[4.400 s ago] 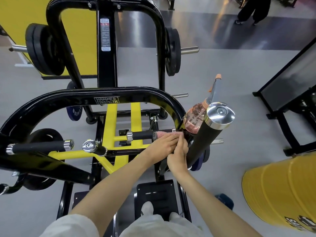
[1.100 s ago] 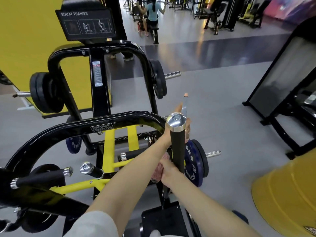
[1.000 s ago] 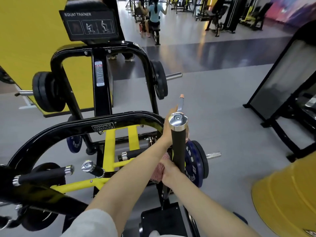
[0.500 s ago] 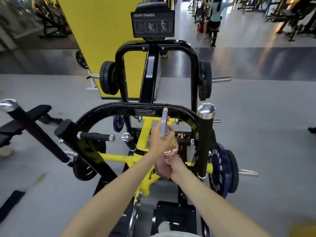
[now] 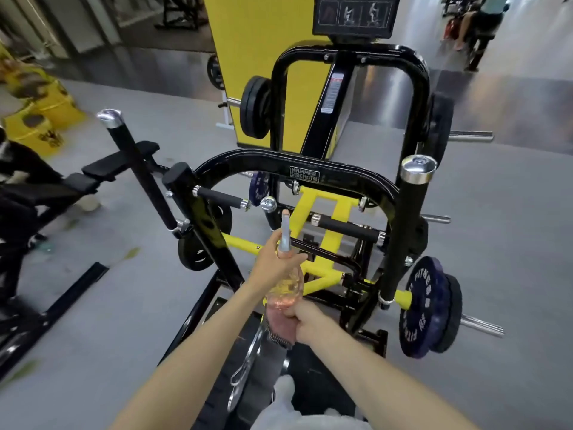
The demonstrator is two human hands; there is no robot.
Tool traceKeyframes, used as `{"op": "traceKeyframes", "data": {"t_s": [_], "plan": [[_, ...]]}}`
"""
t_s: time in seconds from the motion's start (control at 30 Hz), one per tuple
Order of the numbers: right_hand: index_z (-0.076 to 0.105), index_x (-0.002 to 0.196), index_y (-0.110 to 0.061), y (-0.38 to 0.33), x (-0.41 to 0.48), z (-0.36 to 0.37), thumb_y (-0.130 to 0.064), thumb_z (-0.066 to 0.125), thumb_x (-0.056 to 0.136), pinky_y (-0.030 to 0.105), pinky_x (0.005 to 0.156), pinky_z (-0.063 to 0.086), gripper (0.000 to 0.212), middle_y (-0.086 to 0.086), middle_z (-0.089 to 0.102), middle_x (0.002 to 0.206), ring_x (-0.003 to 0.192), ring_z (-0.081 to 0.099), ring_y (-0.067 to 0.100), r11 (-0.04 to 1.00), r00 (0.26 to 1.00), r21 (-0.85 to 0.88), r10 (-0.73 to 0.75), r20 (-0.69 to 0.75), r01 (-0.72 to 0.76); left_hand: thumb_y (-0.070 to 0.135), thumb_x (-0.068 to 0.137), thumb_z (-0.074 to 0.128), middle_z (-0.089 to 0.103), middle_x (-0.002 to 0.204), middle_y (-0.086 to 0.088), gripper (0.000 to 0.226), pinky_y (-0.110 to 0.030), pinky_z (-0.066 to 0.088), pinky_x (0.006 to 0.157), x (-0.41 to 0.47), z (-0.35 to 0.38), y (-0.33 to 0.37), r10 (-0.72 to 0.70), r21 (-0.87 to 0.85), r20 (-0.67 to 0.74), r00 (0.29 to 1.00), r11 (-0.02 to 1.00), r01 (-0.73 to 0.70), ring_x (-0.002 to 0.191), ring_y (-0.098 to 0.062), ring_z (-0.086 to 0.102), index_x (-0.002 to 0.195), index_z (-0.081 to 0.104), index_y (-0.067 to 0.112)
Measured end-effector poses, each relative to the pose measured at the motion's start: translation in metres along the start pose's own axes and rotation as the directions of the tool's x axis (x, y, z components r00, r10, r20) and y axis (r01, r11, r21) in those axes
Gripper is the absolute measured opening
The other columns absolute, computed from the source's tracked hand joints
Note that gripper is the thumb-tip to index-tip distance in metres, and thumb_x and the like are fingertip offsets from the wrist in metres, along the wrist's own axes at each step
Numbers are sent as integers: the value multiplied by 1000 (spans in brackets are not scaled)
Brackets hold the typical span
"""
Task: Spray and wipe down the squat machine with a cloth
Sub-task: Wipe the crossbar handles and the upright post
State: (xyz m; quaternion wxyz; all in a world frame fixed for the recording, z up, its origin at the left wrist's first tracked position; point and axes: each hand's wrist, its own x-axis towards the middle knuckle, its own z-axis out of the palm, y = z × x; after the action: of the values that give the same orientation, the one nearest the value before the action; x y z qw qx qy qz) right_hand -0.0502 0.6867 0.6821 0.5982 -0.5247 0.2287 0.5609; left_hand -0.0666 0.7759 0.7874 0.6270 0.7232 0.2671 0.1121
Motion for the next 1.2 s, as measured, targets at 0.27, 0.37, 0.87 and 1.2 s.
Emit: {"op": "traceKeyframes", "data": {"t_s": [0.27,0.37,0.87,1.2], "plan": [[52,130,-4,-10,-14,14,8,38,93,35,84,46,41,10,58,95,93,55,24,974,1000,-228,-4,26,10,8,72,66,43,67,2,24,-27,38,54,18,-10,-10,-95,13,-196,976,995,99,56,-13,42,92,53,12],[59,120,-4,-18,-15,20,10,42,91,33,85,41,37,10,62,105,102,50,23,930,1000,-367,0,2,1,7,74,59,49,68,2,18,-26,39,55,29,-23,-7,-171,-31,-251,953,985,169,56,-13,45,91,58,12],[62,118,4,-32,-1,38,10,46,85,34,81,45,37,17,62,118,106,58,29,810,991,-585,-110,-80,42,-6,74,56,41,63,-5,17,-26,49,56,46,-56,-4,-278,-28,-78,958,961,276,60,-20,46,70,49,10],[36,140,-2,-45,-14,14,7,52,88,29,66,46,55,21,48,136,94,50,23,891,956,-428,-242,-164,152,9,74,59,49,62,6,16,-26,35,58,41,-38,-36,-299,286,-15,954,913,291,58,-15,46,77,52,23]]}}
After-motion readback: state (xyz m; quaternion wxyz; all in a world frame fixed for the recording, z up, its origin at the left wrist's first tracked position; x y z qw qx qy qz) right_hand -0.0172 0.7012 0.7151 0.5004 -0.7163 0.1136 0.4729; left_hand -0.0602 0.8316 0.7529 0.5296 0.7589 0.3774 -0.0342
